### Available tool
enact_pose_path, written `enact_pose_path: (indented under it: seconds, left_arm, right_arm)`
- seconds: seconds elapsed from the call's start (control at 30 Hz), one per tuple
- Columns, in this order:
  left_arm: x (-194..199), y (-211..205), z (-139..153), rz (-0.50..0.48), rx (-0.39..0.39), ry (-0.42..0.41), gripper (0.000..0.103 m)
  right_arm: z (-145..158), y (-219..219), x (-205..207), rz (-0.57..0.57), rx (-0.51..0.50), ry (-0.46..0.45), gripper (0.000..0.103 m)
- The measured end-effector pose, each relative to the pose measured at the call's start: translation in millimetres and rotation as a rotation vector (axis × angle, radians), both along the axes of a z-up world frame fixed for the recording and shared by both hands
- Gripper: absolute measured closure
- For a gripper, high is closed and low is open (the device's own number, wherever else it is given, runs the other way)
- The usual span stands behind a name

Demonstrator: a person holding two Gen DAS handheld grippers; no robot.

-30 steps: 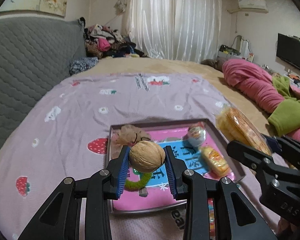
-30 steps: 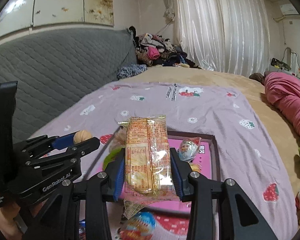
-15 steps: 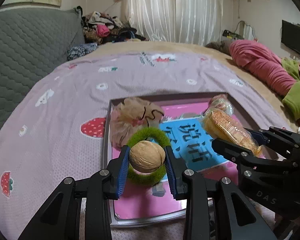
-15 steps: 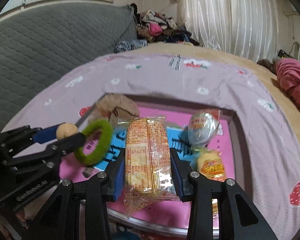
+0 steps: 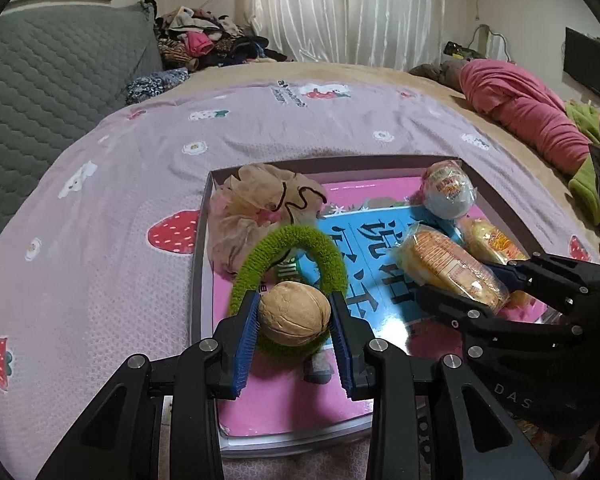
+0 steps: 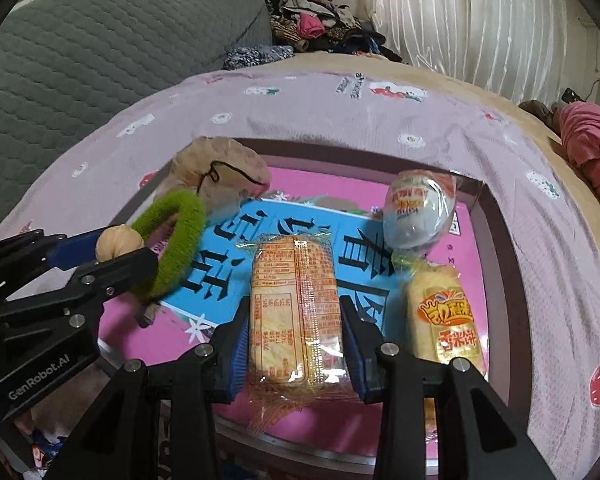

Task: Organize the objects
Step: 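Lift and carry the walnut and biscuit pack over the tray with both tools, then lower and open both tools to drop the walnut and biscuit pack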

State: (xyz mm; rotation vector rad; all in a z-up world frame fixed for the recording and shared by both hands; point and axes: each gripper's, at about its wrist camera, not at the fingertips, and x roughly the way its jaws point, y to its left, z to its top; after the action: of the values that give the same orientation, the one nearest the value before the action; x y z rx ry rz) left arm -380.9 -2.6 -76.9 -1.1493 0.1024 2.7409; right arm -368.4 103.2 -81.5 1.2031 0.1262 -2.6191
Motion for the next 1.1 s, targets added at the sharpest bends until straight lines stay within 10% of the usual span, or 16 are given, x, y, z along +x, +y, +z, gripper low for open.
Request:
enact_pose_path:
  seconds: [1.1]
  left_arm:
    - [-5.0, -7.5, -6.4, -0.001, 0.040, -0.031, 0.032]
  right_arm:
    - [2.3, 2.3, 0.6, -0.007, 0.007, -0.008, 0.045]
